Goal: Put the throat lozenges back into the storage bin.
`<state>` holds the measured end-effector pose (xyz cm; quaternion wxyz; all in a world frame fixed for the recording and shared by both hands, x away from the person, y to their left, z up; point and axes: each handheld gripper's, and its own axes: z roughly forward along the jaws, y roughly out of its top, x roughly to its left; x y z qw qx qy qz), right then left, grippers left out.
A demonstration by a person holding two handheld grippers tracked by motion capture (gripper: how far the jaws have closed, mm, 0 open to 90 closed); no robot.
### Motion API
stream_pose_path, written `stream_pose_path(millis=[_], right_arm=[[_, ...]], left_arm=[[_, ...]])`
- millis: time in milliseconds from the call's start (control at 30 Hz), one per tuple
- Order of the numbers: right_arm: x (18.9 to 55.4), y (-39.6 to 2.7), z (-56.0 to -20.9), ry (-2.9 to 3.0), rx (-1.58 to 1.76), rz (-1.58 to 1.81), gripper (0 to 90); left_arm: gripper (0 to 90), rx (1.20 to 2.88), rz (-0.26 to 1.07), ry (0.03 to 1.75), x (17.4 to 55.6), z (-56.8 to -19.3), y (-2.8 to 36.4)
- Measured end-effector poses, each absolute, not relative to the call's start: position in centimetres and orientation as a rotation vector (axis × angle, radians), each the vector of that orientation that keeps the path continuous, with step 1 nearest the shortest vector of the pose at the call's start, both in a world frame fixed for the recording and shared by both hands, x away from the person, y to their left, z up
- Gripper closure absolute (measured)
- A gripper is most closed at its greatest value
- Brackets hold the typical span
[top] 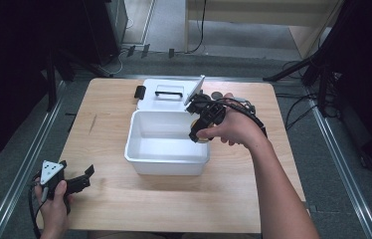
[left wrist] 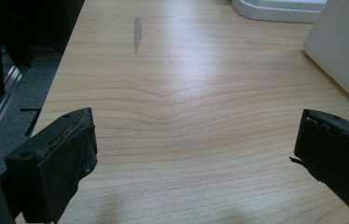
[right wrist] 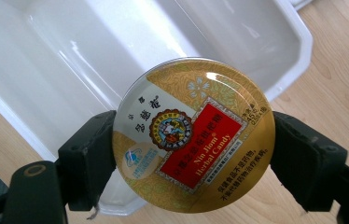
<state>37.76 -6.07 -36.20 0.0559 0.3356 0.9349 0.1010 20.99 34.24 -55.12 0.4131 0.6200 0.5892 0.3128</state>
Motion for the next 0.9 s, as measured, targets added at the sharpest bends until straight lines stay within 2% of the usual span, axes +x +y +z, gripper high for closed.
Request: stream_pose_path(millis=[333,567,900], right_arm=[[37.3,-4.4,-36.7,2.867,0.888,0.315,20.5],[37.0,-3.5,-37.8,2.89,0.636,0.297,20.5],[37.2,-3.5,-39.6,2.916,0.464,0.241,20.5]], left_arm=[[0.0,1.56,0.788,1.481,21.0,-55.1,34.2],[0.0,1.56,0.786,1.481,21.0,-55.1,34.2],[0.0,1.555,0.786,1.482,21.0,-55.1,34.2]])
